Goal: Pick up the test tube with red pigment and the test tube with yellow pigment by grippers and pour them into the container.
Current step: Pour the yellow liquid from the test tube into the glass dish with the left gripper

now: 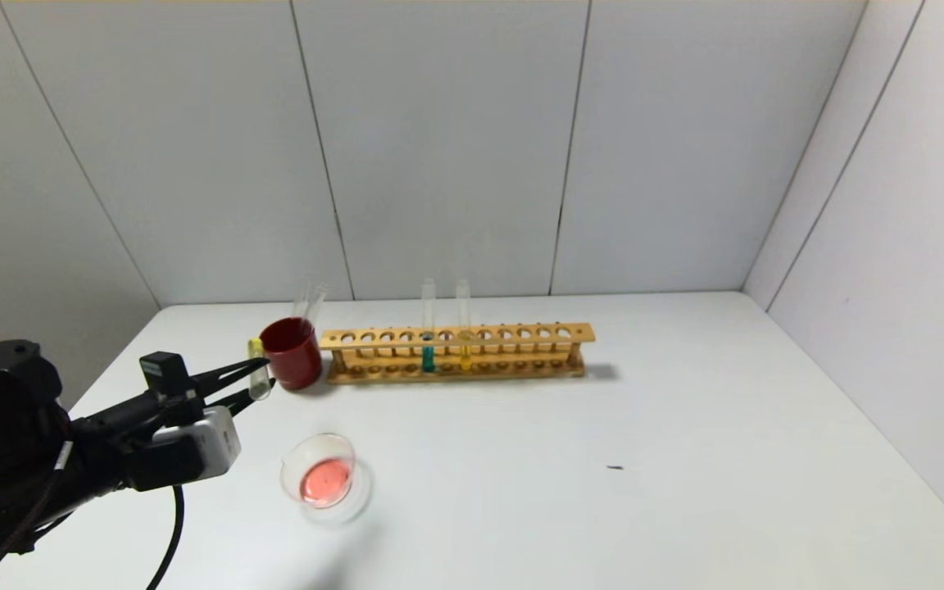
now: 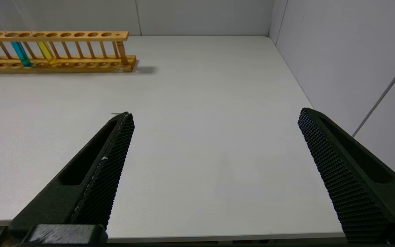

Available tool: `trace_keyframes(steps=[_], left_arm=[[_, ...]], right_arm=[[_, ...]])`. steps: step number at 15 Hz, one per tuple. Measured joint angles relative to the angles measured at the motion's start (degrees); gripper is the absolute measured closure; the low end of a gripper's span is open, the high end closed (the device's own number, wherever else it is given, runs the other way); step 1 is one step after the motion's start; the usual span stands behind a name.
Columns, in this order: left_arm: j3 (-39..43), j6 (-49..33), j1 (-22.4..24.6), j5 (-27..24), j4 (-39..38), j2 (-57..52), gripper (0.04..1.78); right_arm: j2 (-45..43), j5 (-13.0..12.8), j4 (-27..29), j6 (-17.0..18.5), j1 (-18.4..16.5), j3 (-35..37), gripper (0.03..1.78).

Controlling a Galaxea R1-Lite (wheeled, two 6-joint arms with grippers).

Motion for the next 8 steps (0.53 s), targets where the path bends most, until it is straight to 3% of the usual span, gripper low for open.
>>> trace_keyframes(steps=[8], left_arm=[[-6.9, 9.6, 0.8, -2.9, 0.1, 6.9, 1.52]], right_arm=[[0.0, 0.0, 0.0, 0.0, 0.0, 0.0, 0.06]])
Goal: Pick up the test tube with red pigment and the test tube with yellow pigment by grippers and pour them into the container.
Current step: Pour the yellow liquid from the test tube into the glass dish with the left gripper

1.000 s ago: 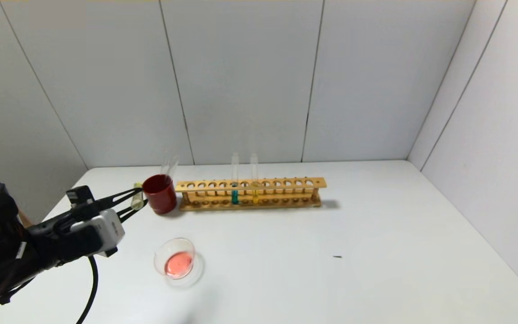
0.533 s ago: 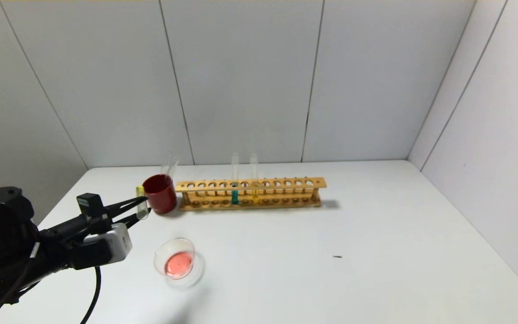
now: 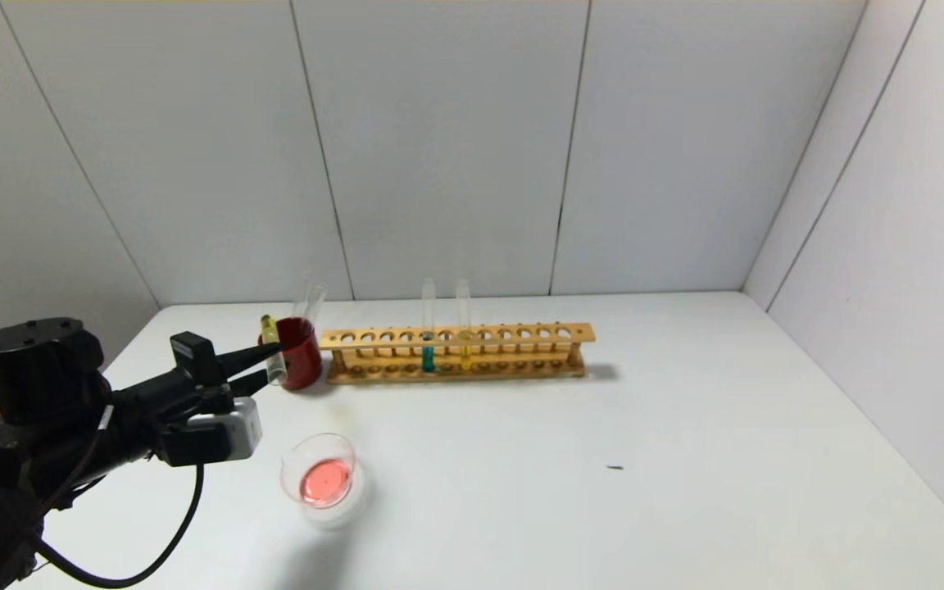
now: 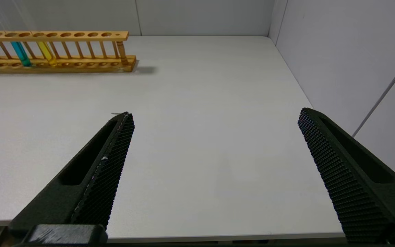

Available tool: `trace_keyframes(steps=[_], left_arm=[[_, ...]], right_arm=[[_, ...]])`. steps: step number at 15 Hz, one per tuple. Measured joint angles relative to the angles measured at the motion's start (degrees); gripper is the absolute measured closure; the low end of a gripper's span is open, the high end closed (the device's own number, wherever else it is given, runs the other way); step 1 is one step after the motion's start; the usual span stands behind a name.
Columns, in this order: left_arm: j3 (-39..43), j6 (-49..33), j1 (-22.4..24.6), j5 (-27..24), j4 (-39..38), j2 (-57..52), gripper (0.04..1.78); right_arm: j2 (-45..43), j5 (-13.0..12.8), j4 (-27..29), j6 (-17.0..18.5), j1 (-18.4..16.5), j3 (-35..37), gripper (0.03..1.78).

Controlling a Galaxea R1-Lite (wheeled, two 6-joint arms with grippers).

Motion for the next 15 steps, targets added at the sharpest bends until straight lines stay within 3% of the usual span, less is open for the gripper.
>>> trace_keyframes(steps=[15], left_arm=[[-0.5, 10.1, 0.3, -0.4, 0.5, 6.3, 1.52]], right_arm=[[0.0, 0.0, 0.0, 0.0, 0.0, 0.0, 0.06]])
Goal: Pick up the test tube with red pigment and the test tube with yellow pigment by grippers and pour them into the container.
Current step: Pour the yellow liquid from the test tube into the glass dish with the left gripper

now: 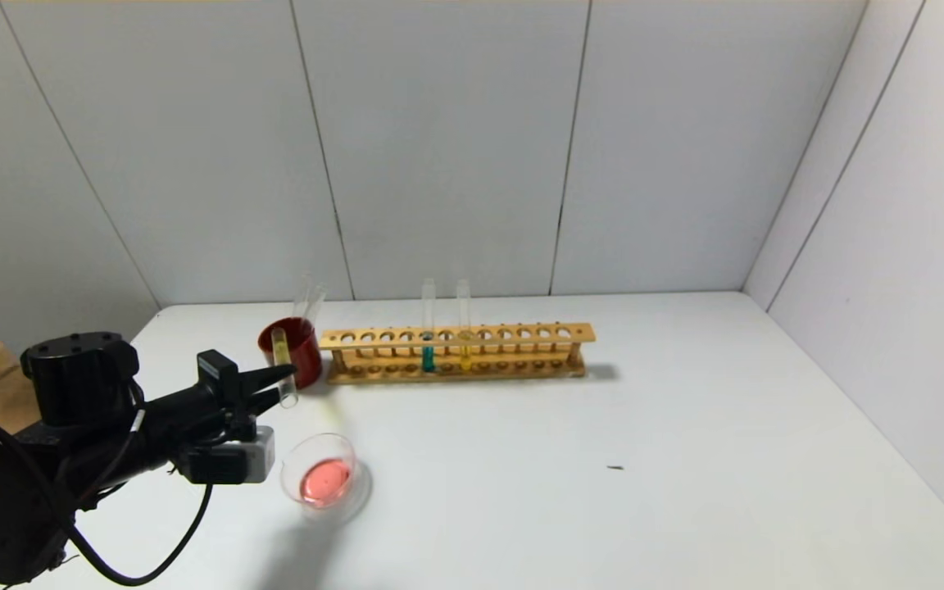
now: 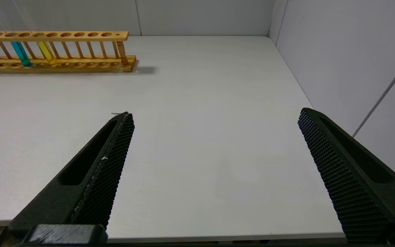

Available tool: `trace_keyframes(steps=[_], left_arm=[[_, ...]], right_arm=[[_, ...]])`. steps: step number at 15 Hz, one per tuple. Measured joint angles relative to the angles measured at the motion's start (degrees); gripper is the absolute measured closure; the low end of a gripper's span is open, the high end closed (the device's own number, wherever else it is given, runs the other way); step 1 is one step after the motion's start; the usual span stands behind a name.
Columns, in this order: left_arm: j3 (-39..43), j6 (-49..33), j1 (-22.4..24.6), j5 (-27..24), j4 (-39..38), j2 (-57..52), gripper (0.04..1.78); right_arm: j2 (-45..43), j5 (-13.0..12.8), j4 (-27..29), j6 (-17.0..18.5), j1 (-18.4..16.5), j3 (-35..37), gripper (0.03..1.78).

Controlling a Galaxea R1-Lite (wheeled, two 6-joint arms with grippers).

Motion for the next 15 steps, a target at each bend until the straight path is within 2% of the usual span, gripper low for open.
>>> trace_keyframes(steps=[5, 15], left_arm=[[-0.9, 6.5, -0.1, 0.0, 1.6, 0.3, 1.52], [-0.2, 10.0, -1.8, 0.4, 2.0, 0.2, 1.52]], right_arm=[[0.0, 0.0, 0.0, 0.0, 0.0, 0.0, 0.06], [0.0, 0.0, 0.0, 0.0, 0.0, 0.0, 0.06]])
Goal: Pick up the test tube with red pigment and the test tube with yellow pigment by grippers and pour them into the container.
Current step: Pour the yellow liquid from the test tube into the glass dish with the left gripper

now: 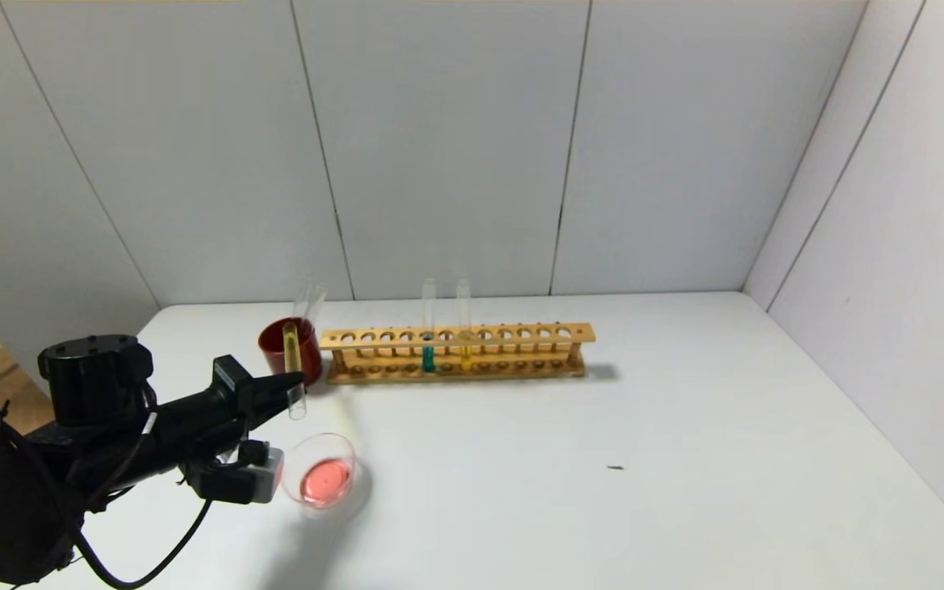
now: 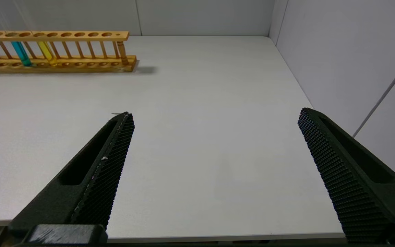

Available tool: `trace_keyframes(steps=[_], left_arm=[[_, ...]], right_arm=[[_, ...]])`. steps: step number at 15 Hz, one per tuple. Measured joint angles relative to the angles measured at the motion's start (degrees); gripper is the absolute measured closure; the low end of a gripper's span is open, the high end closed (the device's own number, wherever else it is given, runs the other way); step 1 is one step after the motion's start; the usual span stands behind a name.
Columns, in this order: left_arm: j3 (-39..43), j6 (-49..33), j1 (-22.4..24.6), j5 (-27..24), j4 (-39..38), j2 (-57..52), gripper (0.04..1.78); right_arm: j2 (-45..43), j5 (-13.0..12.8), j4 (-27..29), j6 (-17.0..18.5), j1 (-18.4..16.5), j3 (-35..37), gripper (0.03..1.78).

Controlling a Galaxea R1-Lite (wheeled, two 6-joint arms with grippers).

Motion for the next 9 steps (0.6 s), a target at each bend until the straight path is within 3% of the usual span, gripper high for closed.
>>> trace_keyframes(steps=[9], left_arm=[[0.1, 5.0, -0.1, 0.3, 0.5, 0.4, 1.52]], right_arm=[[0.0, 0.0, 0.0, 0.0, 0.0, 0.0, 0.06]])
